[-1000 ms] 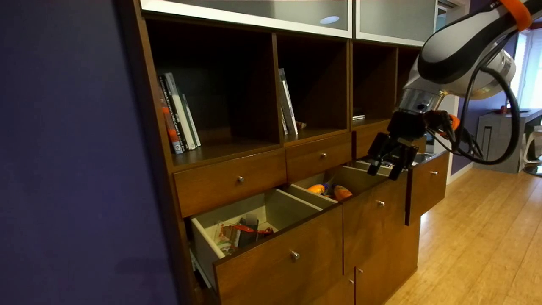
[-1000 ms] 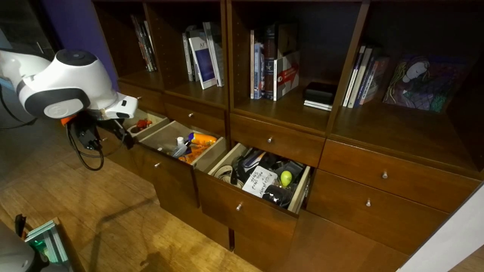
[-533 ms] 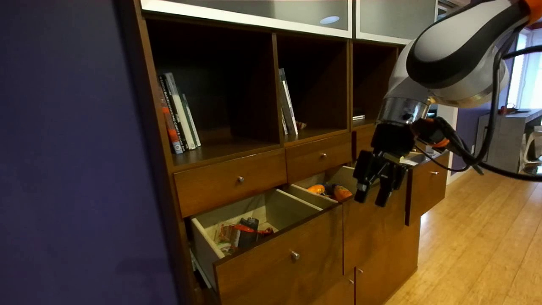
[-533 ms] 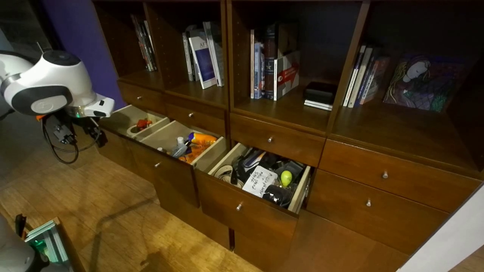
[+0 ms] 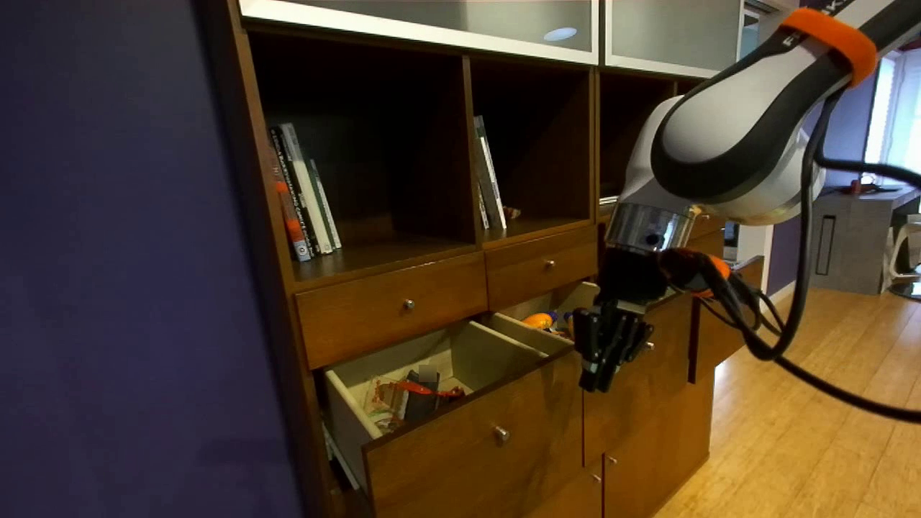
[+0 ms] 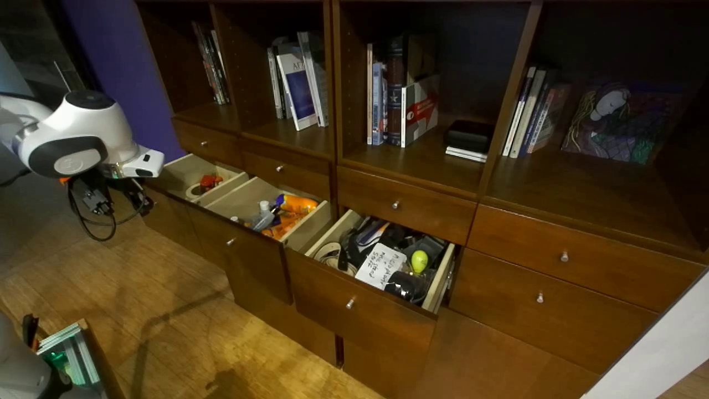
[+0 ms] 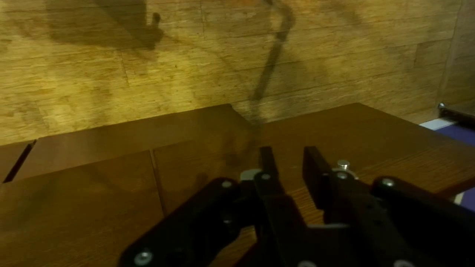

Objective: Close the far left opened cabinet drawer

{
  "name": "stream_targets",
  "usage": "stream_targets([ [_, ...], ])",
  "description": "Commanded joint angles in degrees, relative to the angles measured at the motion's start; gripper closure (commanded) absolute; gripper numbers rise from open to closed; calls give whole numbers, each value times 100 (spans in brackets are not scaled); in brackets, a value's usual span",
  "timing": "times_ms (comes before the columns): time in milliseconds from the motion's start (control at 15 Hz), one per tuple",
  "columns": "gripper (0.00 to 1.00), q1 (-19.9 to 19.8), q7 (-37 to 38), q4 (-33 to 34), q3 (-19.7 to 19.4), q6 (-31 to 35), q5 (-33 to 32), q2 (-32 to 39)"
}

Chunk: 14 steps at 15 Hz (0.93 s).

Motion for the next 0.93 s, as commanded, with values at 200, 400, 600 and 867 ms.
stream_targets([
  [200, 100, -121, 558, 444, 381, 1379, -175, 1099],
  [400, 100, -135, 636, 606, 431, 1874, -272, 1458],
  [600, 100, -207, 745, 749, 471, 2377, -527, 1773],
  [867, 100, -340, 1042, 955, 448, 3037, -1167, 2199],
])
